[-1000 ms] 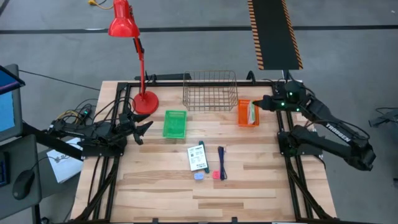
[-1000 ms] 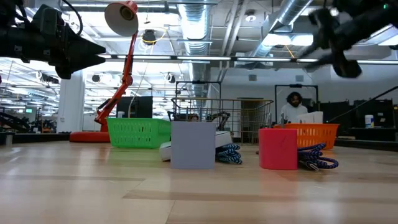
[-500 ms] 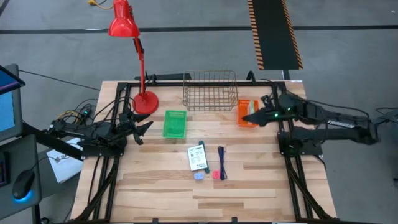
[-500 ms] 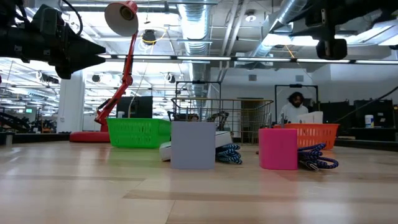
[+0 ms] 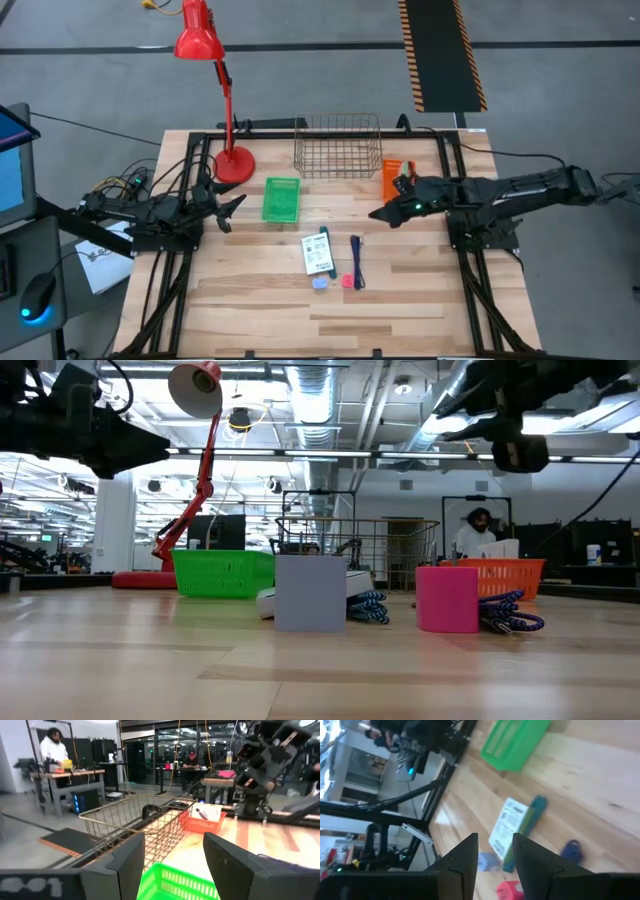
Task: Pick and place items into bin
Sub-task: Put the white card reader box into the orange basket
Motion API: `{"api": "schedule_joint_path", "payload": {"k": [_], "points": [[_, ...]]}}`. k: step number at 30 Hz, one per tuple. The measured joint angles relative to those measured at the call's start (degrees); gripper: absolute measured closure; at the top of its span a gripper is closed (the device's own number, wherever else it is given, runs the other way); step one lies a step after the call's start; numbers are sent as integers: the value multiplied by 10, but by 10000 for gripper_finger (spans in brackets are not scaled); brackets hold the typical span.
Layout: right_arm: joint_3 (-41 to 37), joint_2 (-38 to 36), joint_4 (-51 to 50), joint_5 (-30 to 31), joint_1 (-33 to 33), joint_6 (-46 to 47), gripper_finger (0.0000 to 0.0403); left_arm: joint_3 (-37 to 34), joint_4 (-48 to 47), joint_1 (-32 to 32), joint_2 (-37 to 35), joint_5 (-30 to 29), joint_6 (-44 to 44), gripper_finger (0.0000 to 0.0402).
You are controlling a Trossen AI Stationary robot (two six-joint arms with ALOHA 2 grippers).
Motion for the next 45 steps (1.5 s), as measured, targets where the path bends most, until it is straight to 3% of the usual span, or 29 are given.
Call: {"api": "schedule_joint_path", "payload": {"k": [6, 8, 15, 17, 21, 28, 36, 45], "points": [[0, 61, 63, 0, 13, 5, 286, 0, 0, 0, 0, 0, -8, 209], [0, 78, 83, -1, 14, 8, 286, 0, 4, 0, 0, 4, -53, 209], [0, 111, 105, -3, 25, 20, 286, 0, 28, 0, 0, 49, -458, 209], [0, 115, 110, -2, 28, 19, 286, 0, 17, 0, 0, 87, -566, 209], [0, 118, 110, -2, 29, 20, 286, 0, 22, -5, 14, 168, -637, 209], [0, 117, 112, -2, 29, 19, 286, 0, 86, -64, 53, 205, -682, 209], [0, 117, 112, -2, 29, 16, 286, 4, 134, -139, 121, 180, -676, 209], [0, 117, 111, -3, 31, 15, 286, 6, 104, -141, 145, 17, -707, 209]]}}
